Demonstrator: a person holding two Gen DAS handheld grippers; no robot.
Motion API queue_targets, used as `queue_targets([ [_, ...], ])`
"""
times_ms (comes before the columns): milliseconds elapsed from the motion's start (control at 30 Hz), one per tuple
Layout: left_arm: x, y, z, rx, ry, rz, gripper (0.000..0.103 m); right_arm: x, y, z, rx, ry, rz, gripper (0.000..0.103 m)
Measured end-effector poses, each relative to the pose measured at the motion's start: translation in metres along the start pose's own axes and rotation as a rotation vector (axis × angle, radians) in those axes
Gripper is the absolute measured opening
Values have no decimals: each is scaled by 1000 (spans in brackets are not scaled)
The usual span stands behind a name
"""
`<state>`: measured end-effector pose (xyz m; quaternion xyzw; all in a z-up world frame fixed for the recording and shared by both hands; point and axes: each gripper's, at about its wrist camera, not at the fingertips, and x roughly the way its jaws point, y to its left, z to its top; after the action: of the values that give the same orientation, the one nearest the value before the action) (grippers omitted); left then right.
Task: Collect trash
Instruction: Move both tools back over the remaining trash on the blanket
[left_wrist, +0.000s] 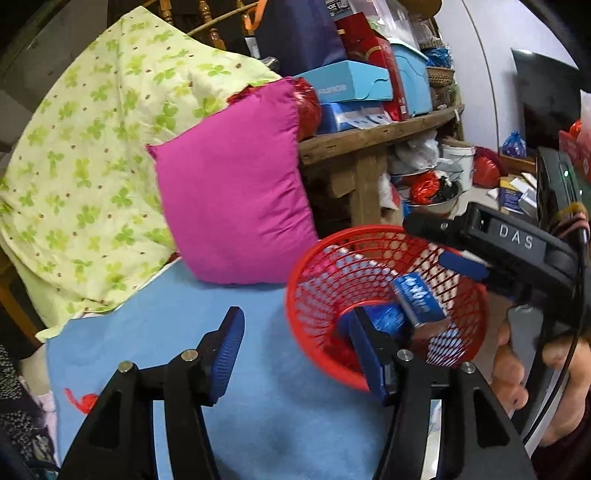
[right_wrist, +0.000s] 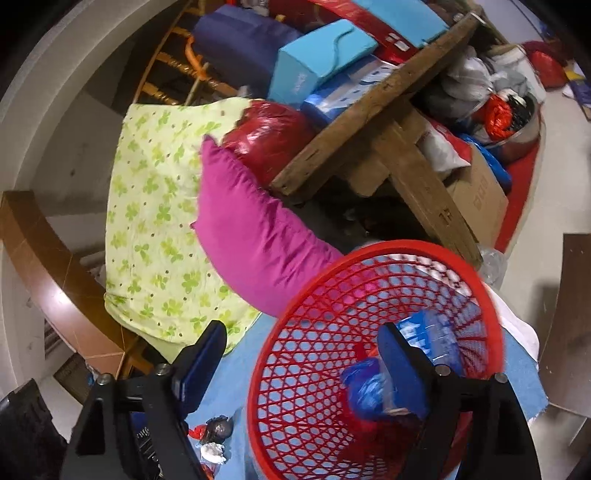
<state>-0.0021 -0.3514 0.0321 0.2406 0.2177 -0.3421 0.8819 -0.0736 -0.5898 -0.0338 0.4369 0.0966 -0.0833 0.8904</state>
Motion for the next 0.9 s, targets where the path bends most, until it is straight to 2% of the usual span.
queue_targets([
  [333, -26, 54, -32, -53, 24, 124, 61, 11, 61, -27, -144, -18, 79, 87],
  [633, -45, 114, -68, -139, 52, 238, 62, 37, 119, -66, -267, 34, 146, 87],
  [900, -62, 154, -92, -205, 60, 297, 62, 61, 154, -99, -327, 95, 170, 87],
])
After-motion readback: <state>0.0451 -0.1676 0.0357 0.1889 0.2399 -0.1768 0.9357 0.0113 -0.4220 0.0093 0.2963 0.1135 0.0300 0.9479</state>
